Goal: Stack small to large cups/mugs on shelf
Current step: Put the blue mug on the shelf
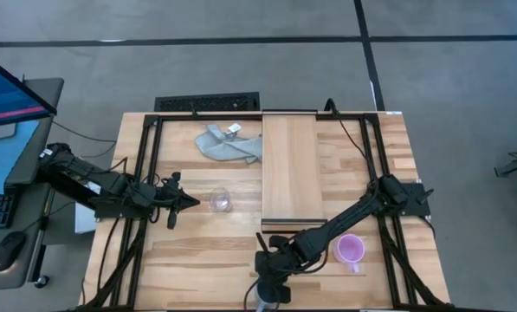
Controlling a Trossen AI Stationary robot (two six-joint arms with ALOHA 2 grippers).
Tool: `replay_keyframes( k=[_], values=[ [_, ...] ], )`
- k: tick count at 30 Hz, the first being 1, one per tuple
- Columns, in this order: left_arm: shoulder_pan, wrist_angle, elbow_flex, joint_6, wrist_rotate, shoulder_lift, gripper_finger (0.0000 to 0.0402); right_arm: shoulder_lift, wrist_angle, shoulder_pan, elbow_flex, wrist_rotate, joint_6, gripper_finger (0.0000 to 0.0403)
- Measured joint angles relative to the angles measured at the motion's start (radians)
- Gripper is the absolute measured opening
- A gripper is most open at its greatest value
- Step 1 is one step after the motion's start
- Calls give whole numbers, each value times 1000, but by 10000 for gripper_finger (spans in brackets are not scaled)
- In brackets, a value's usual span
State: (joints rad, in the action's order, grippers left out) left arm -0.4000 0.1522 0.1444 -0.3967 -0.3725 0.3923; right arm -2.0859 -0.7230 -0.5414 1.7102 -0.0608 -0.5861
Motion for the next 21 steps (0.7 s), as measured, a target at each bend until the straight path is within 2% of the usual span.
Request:
replay_keyframes(
  k=[3,21],
  values=[
    [0,0,0,0,0,0,0,3,-90,7,53,29,36,21],
    [0,1,0,15,0,0,0,4,-385,42,255,66,45,21]
  ],
)
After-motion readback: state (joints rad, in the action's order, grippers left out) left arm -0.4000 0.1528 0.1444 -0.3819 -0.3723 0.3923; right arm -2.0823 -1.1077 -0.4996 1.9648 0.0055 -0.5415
